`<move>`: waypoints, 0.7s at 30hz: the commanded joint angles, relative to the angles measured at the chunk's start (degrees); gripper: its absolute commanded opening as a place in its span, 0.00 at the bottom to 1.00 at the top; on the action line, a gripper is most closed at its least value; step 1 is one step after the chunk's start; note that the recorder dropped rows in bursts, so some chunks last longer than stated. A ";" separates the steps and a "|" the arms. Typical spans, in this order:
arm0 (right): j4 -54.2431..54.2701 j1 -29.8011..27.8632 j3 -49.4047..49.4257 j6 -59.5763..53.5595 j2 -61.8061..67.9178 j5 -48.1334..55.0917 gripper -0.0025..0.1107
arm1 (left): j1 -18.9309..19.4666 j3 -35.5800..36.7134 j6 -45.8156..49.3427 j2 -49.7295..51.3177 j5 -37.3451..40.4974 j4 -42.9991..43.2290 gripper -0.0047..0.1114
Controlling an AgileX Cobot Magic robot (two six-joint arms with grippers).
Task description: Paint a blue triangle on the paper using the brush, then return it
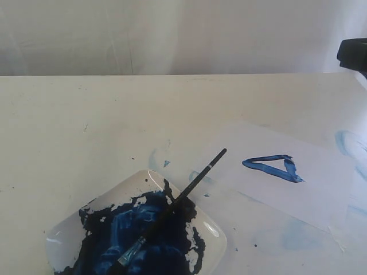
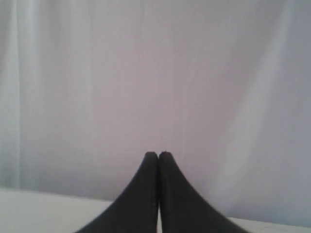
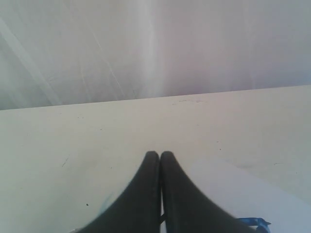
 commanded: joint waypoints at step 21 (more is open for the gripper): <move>-0.43 -0.35 0.16 0.18 -0.33 -0.20 0.02 | -0.09 7.60 97.01 -1.01 13.12 -81.68 0.04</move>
